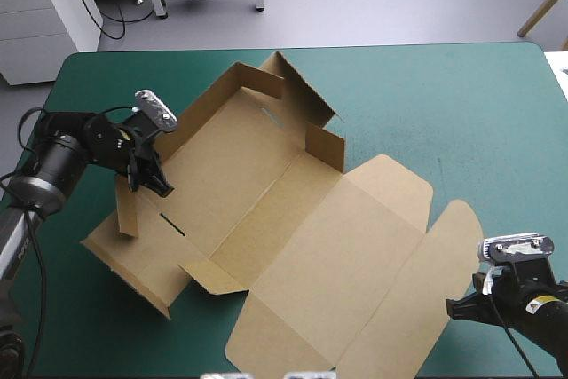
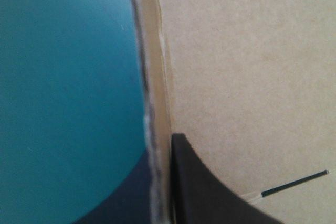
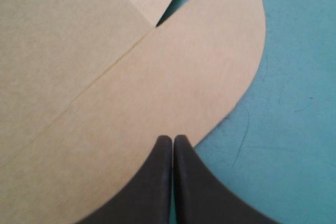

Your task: Fold the box

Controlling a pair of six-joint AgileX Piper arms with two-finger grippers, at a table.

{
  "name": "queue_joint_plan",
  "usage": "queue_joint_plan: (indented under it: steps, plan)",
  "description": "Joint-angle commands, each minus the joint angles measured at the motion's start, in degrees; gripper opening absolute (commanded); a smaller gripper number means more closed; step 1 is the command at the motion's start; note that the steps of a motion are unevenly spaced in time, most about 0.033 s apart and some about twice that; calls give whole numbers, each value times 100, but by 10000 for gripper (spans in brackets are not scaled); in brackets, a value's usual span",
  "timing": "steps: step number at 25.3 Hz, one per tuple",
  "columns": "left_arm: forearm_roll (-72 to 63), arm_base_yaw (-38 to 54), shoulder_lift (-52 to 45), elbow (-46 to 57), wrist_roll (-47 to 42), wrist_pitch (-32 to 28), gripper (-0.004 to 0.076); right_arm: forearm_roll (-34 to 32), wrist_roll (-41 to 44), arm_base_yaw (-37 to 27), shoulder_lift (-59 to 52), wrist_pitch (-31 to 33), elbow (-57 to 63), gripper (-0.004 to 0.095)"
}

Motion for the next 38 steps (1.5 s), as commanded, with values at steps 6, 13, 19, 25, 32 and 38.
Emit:
queue_joint_plan:
  steps: [6,13,19,25,32,38]
  plan:
    - [1837,-1643,-22,-257,56,-1777,-10,89,-20,8,14,-260,-149,-14]
    - [3271,-2985,255,-257,56,-2838,-10,79,-20,8,14,-260,-149,-14]
    - [4443,-3643,287,-257,-829,-2643,-10,79,-20,8,14,-299,-149,-14]
    - [6666,-4260,287,130,-3066,-2328,-10,79,-20,8,14,-298,-149,-14]
    - [9408,-4994,287,1203,-5977,-1442,-10,58,-43,8,14,-298,-149,-14]
    - [10302,-5452,287,1863,-6868,-623,-10,58,-43,8,14,-310,-149,-14]
